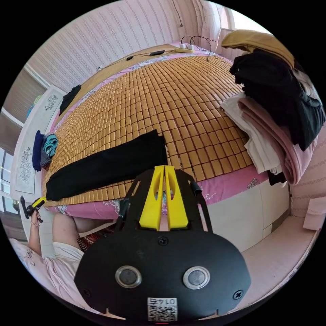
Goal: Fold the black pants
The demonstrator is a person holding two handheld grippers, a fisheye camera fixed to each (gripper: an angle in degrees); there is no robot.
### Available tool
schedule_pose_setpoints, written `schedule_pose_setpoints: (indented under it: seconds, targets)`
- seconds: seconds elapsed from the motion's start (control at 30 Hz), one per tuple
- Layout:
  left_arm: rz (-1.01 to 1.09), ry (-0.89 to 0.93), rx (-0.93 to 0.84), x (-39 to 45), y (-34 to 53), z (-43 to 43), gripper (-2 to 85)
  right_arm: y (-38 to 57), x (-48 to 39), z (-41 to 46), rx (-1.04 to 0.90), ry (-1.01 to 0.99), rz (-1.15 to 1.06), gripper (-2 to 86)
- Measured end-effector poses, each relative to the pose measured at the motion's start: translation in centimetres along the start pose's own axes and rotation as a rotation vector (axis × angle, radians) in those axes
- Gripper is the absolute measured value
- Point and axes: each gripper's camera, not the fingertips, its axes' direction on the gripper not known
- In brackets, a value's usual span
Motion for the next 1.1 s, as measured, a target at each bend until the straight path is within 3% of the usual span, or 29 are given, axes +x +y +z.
schedule_pose_setpoints:
  seconds: [0.13,0.33,0.57,0.77,1.0,1.1]
  targets:
    - [0.142,0.13,0.039,10.7,-1.3,3.7,6.5,-1.0,-2.0,2.1,-0.048,0.006,0.029,6.7]
    - [0.26,0.074,-0.056,17.7,-2.4,10.4,6.2,-2.1,-3.4,1.6,-0.042,-0.005,0.048,1.7]
    - [0.338,0.061,-0.016,18.2,1.6,8.5,0.9,-2.6,-5.3,-5.2,0.04,-0.053,-0.012,0.5]
    - [0.363,0.111,-0.09,17.8,5.3,10.5,2.8,-3.3,-5.1,-1.8,-0.151,0.019,0.023,0.2]
    - [0.336,0.126,-0.041,16.2,9.0,9.5,3.3,-4.4,-7.9,-7.0,-0.064,0.044,-0.003,-0.1]
    - [0.334,0.106,-0.111,15.8,10.8,11.3,3.0,-5.4,-8.1,-6.5,-0.146,0.046,0.013,-0.2]
